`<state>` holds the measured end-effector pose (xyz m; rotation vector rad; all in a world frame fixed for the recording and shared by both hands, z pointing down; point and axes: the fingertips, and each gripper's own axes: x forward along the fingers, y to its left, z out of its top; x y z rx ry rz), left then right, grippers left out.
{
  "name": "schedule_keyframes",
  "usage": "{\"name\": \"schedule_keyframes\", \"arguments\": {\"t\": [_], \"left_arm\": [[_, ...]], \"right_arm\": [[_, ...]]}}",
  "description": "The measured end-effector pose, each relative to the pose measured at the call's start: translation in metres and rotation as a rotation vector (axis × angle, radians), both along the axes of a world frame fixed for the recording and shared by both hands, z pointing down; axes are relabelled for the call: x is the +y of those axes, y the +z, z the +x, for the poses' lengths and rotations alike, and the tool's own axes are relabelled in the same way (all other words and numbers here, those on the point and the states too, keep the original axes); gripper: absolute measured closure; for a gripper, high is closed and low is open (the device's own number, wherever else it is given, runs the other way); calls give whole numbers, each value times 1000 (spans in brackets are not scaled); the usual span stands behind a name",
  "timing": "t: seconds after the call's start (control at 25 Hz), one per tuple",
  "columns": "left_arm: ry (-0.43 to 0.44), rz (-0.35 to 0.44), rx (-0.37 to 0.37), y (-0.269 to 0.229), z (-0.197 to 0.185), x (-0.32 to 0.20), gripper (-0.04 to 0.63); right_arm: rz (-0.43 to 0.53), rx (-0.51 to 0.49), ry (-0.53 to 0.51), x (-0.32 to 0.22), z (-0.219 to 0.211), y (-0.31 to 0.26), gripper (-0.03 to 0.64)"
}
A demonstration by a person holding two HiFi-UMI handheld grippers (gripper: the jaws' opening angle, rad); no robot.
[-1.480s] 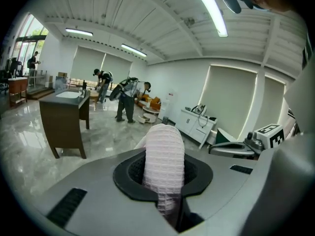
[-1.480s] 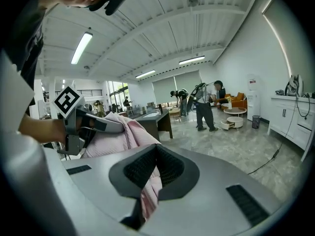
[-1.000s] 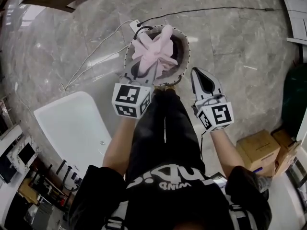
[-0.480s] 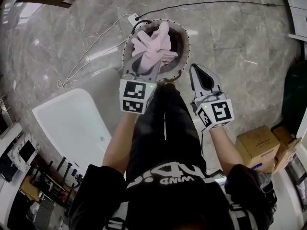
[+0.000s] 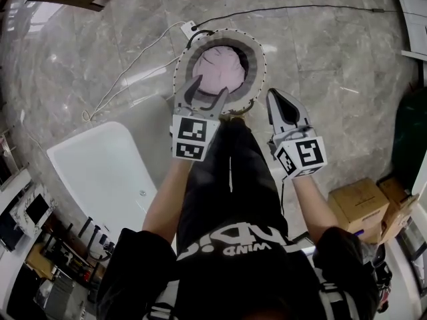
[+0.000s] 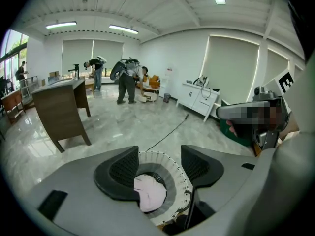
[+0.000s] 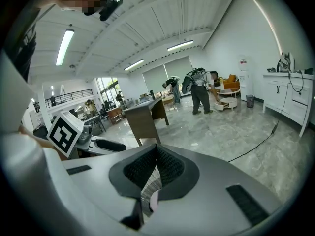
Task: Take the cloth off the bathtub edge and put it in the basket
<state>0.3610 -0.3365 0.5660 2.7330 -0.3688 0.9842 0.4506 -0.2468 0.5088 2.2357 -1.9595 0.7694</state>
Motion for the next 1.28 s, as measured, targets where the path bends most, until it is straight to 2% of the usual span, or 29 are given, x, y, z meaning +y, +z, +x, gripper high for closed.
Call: {"name": "schedule_keyframes", "arguments": {"t": [0.2,0.36,0.52,0.6,0.72,1.0,1.28], "left_arm": [[-5,17,54,-42,-1,3,331],[-1,47,110,-89,-4,10,369],[-8,54,174,-135,-10,18,445],[-13,48,202,-157,-12,26,520],[3,56,244,-188,-12,37,559],[31,79,372,-254,-27,58,580],[9,119,436,-284,-61,59,580]], "right_arm": [[24,11,13,1,1,-31,606],[48,18,15,5,-5,-64,606],[90,26,2,12,-16,-102,606],[110,30,-6,19,-21,-120,606],[135,50,-25,26,-28,-146,606],[195,77,-51,36,-44,-189,606],[235,104,-37,47,-58,-205,606]]}}
